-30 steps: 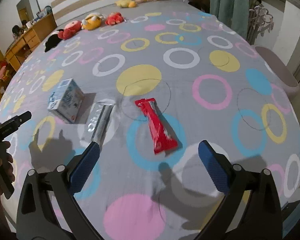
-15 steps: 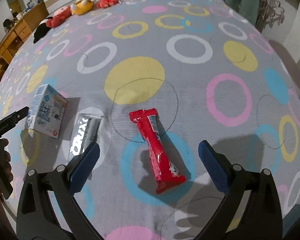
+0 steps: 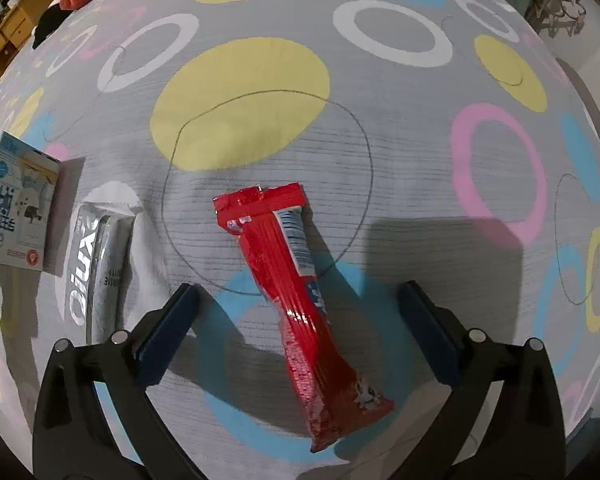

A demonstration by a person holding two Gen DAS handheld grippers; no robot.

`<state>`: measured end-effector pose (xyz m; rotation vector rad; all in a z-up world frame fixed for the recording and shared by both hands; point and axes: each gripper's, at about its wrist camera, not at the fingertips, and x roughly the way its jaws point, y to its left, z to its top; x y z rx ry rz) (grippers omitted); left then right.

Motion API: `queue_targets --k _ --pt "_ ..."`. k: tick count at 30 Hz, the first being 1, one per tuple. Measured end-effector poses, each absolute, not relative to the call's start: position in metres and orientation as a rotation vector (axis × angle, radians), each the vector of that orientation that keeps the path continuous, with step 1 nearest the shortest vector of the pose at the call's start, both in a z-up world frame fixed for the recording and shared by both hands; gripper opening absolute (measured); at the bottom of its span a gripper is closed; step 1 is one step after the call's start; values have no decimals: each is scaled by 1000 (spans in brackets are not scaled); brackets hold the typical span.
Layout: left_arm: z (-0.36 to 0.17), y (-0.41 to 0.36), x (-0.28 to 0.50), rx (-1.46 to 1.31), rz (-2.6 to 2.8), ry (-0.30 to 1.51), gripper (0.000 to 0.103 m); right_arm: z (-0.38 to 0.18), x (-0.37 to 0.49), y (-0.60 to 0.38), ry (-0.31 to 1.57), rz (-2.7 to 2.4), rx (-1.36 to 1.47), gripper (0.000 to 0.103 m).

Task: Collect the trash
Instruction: 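Grasp the blue snack wrapper with the left tool while the right tool grasps the red candy wrapper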

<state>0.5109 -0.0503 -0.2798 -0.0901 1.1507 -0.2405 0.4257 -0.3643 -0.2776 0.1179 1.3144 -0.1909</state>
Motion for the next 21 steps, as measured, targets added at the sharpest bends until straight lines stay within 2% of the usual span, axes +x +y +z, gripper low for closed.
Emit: queue_targets --k 10,13,14,15,16,17,18,19,21 --pt "-286 -58 514 -33 -197 1142 96 -277 438 -366 1315 -196 117 97" --pt "-288 -60 513 -17 -181 1133 96 -277 429 -362 1301 -196 116 92" --pt "-287 -59 512 -31 -179 1129 94 -275 426 -362 1296 -195 114 84" --pt "-287 -58 512 -33 -165 1122 89 -273 424 -361 1287 -194 111 69" --pt "-285 -55 509 -17 -149 1113 71 -269 423 -360 1275 -192 107 59" --pt "-283 -54 510 -9 -138 1103 47 -265 422 -359 1263 -191 104 34" --pt "-281 -51 510 -25 -138 1101 40 -263 422 -357 1258 -188 102 12" --pt "-279 -46 511 -59 -157 1105 33 -262 421 -355 1259 -190 97 12" --pt "-276 -38 511 -101 -182 1102 28 -262 421 -349 1257 -201 61 10"
